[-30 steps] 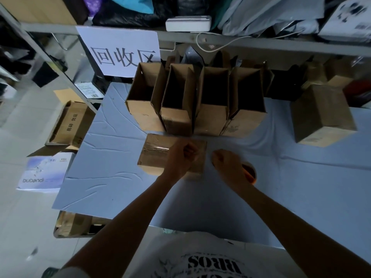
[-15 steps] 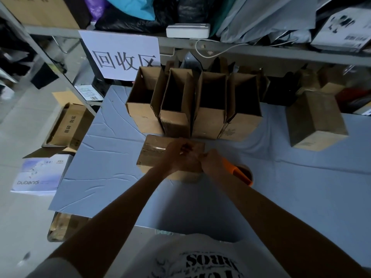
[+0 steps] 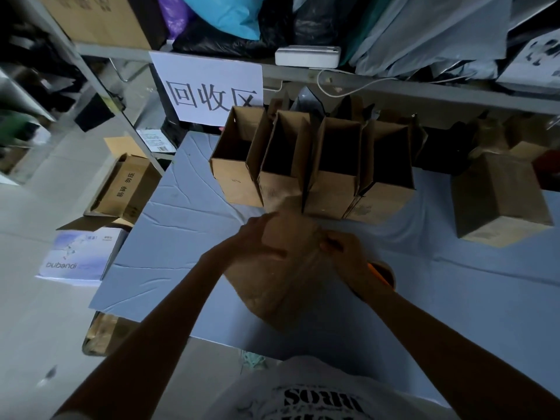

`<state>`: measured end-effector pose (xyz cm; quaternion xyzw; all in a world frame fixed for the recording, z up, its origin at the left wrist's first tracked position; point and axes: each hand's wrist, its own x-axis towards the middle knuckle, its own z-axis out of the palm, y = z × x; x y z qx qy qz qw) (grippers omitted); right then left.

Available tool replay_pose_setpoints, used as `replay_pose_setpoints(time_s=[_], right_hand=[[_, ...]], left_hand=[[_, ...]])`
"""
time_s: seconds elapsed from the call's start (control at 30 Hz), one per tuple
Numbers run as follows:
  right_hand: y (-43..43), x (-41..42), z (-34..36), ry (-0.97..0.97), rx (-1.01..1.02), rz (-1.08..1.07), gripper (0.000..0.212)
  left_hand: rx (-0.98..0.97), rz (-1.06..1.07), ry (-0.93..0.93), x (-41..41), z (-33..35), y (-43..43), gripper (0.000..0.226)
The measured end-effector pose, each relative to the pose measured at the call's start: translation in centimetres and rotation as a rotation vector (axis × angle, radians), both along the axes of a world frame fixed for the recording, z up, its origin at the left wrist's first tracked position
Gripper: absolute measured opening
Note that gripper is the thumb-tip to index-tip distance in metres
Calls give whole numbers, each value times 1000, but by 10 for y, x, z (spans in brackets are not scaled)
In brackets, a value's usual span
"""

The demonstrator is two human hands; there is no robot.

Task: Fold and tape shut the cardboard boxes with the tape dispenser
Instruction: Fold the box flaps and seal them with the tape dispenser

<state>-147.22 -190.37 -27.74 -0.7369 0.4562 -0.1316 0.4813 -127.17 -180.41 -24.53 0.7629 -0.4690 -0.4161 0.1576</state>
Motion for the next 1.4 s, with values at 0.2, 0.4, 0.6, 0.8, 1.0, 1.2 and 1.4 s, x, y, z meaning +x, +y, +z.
replay_pose_setpoints(time_s=[0.2, 0.4, 0.6, 0.8, 1.0, 1.2, 1.4], right_hand=[[-3, 4, -13, -128, 36, -12, 19], [3, 0, -25, 370, 12, -11, 34], [7, -5, -17, 47, 423, -62, 53], [11, -7, -9, 332, 138, 181, 61], [13, -20, -10, 393, 50, 124, 30], [27, -39, -19, 577, -118, -96, 57], [30, -47, -31, 724, -134, -36, 69]], left_hand=[[-144, 258, 148, -10, -10, -3, 99], [-102, 376, 67, -20, -31, 5, 97], [-116, 508, -24, -39, -46, 18, 94], [-86, 447, -92, -46, -41, 14, 106], [-243, 260, -330, -95, -48, 14, 89], [-54, 174, -431, -113, -60, 10, 109], [-105, 188, -433, -116, -54, 9, 112]])
